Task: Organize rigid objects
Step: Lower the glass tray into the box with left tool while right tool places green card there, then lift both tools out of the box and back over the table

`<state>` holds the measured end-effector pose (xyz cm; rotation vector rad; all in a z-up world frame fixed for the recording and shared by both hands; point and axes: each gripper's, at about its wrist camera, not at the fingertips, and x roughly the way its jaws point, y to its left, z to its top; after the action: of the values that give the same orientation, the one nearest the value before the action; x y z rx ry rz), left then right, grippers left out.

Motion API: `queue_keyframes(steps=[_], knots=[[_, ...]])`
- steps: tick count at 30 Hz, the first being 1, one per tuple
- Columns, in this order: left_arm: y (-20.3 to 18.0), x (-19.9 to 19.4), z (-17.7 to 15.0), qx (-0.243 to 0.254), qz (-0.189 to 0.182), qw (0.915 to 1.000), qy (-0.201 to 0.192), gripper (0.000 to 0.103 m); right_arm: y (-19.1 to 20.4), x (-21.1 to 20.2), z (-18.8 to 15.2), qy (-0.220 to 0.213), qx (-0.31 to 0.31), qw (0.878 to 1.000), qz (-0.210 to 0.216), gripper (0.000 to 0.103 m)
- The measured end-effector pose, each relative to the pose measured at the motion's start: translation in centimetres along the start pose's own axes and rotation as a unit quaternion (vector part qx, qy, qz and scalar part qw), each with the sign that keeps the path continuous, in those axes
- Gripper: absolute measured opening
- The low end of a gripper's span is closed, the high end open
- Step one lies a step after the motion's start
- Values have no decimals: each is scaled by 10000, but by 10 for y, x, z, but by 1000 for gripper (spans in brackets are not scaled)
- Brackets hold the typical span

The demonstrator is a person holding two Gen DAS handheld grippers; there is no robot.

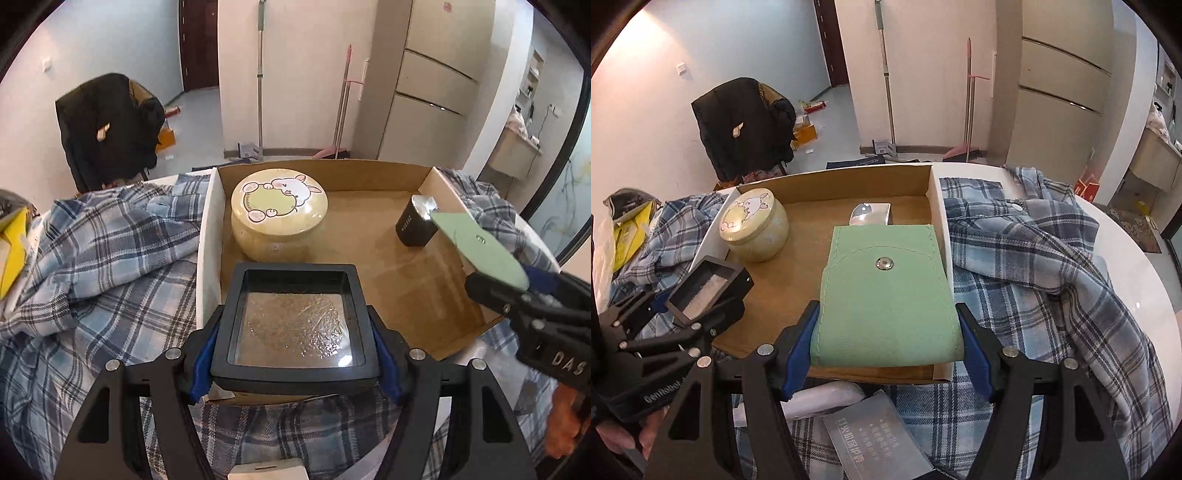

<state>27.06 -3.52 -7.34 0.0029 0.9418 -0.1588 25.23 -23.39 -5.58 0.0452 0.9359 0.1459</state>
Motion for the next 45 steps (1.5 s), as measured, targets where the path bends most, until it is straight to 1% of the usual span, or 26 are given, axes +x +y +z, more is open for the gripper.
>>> queue_keyframes(steps=[6,10,12,15,17,19,22,24,25,28,30,33,35,38,39,40,41,43,45], knots=[[-5,6,-2,98,-27,9999,45,72,-6,-4,3,-64,130,9999,16,69],[-6,9,-2,77,-82,9999,67,72,-10,-6,5,-122,217,9997,3,69],[-6,7,-2,43,-105,9999,-5,73,-12,-8,6,-147,238,9996,13,69],[-5,0,-1,-13,-118,9997,-232,89,-15,-9,7,-154,267,9995,-2,69],[-4,-7,0,-40,-116,9989,-449,89,-16,-8,7,-148,295,9995,4,69],[-2,-17,0,-89,-197,9971,-736,89,-16,-8,7,-157,285,9995,25,69],[2,-32,0,-220,-225,9919,-1227,89,-12,-8,6,-172,214,9996,68,69],[6,-42,0,-311,-156,9878,-1517,89,-9,-6,5,-159,143,9997,119,69],[8,-45,0,-320,-101,9868,-1586,89,-7,-4,4,-132,120,9998,122,69],[4,-50,3,-185,495,9846,-1668,89,-3,4,1,-108,81,9998,119,69],[3,-55,2,-121,452,9823,-1812,89,1,5,0,-183,-43,9998,-1,69],[4,-61,0,-116,275,9802,-1959,89,7,5,-1,-180,-170,9997,-6,69],[2,-66,0,-54,205,9784,-2059,89,10,7,-3,-93,-221,9997,26,69],[1,-75,-2,-54,266,9726,-2309,89,13,10,-5,150,-146,9997,156,69],[0,-76,-2,-52,225,9715,-2361,90,13,11,-6,190,-145,9995,208,69],[0,-77,-2,-46,188,9708,-2391,98,14,12,-7,216,-143,9994,231,69],[-1,-76,-2,-13,169,9709,-2388,103,14,14,-7,230,-140,9994,198,69],[-4,-74,-4,110,132,9719,-2346,103,13,18,-8,232,-149,9995,131,69],[-6,-74,-4,116,196,9724,-2320,103,14,17,-9,218,-197,9995,102,69]])
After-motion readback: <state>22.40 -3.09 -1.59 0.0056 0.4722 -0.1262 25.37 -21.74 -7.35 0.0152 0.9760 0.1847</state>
